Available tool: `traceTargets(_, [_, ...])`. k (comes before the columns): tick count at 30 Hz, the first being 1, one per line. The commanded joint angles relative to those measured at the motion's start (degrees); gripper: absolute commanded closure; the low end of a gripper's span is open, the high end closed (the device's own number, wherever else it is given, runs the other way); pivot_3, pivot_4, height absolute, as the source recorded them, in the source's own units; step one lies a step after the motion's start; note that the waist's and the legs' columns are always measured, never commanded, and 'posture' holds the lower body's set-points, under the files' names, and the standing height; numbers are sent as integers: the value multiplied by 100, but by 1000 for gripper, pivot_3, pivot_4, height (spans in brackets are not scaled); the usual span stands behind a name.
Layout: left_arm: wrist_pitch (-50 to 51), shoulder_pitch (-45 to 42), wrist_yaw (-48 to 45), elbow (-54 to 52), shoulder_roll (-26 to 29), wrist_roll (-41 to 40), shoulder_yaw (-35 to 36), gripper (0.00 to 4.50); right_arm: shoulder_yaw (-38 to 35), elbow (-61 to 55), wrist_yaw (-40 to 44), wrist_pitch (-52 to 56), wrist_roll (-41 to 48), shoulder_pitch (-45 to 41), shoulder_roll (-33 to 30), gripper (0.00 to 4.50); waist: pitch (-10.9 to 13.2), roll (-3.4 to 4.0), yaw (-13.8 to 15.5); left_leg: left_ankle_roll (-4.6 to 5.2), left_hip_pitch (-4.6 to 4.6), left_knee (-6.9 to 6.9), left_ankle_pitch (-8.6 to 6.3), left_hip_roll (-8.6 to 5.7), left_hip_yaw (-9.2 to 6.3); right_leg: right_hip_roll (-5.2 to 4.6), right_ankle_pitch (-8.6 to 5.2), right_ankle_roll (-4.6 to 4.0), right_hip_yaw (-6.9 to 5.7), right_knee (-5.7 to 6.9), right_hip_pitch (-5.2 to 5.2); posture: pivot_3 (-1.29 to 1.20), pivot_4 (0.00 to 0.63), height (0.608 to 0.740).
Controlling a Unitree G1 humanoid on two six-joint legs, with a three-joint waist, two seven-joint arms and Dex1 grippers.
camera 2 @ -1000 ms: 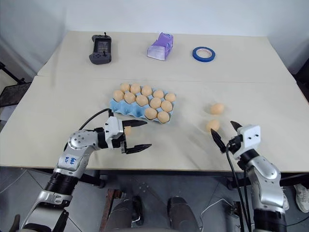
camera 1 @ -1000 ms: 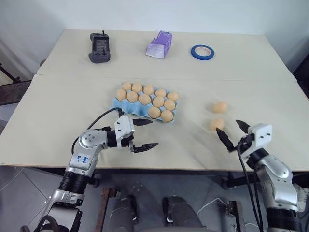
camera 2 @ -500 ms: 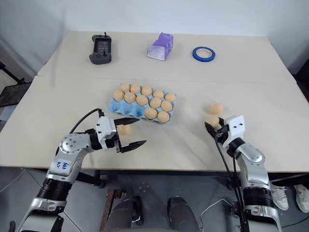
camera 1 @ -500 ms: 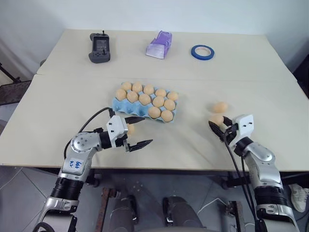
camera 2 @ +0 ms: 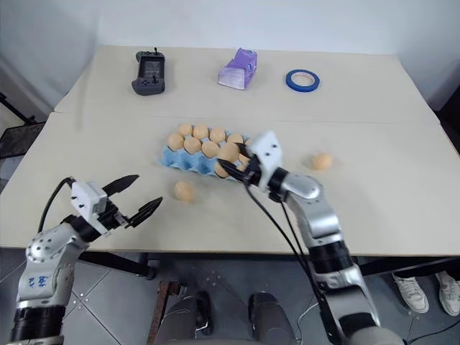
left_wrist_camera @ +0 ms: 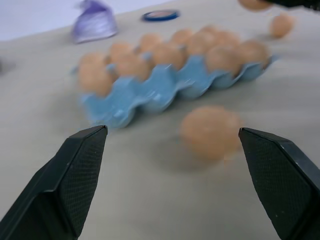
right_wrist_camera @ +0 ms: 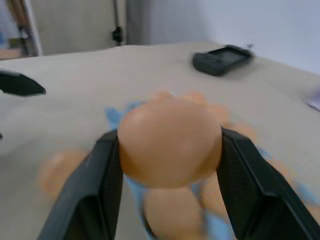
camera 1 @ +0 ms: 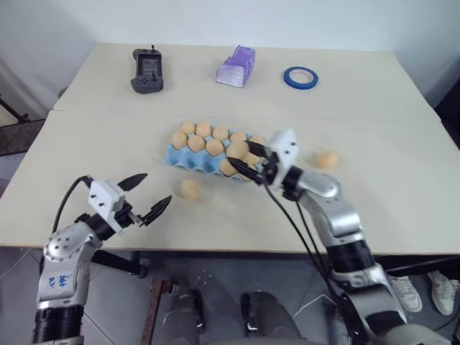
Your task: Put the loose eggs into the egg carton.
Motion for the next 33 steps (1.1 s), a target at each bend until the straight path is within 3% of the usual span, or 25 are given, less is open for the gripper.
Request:
traceTargets(1, [-21,179,242,-455,-64,-138,210,0,195,561,-120,-182,-242,-416,351,2229,-3,-4,9,-1,-3,-3,-1,-1,-1,-6,-3,-5,-9,-5,-1,0,150,740])
traceTargets(7, [63,379,425,-788,-127,-132,168,0,258,1660,33,-639,-442,-861,615,2229,-4,-7,-13,2,-8,-20,-5,-6,5,-9,-3,-5,-7,-22,0,0,150,740])
traceTargets(14, [214,339,524,-1054,-80,-171,105,0,95,1587,126,-727,-415,-823,528,25,-4,-7,-58,1,-7,-23,-4,-2,7,-3,-4,-6,-4,-17,-6,0,150,740])
traceTargets(22, [363,-167,225,-1004,-17,-88,-427,0,-371,-215,319,-280,21,80,-259,25,-4,-7,37,-1,-9,-23,-5,-4,5,-5,-4,-6,-7,-23,-4,0,150,740])
traceTargets(28, [583,-659,-356,-704,55,-75,-1153,0,-1746,-1372,124,-910,165,1977,-1331,25,-5,-7,102,1,-13,-24,-12,-6,7,-5,-4,-5,-4,-41,1,0,150,740])
traceTargets(33, [496,-1258,-661,-220,-80,91,-1654,0,-2995,-1535,-259,-1587,220,3503,-1611,25,-4,-6,141,-1,-9,-21,-12,-1,5,10,-5,-5,1,-45,3,0,150,740])
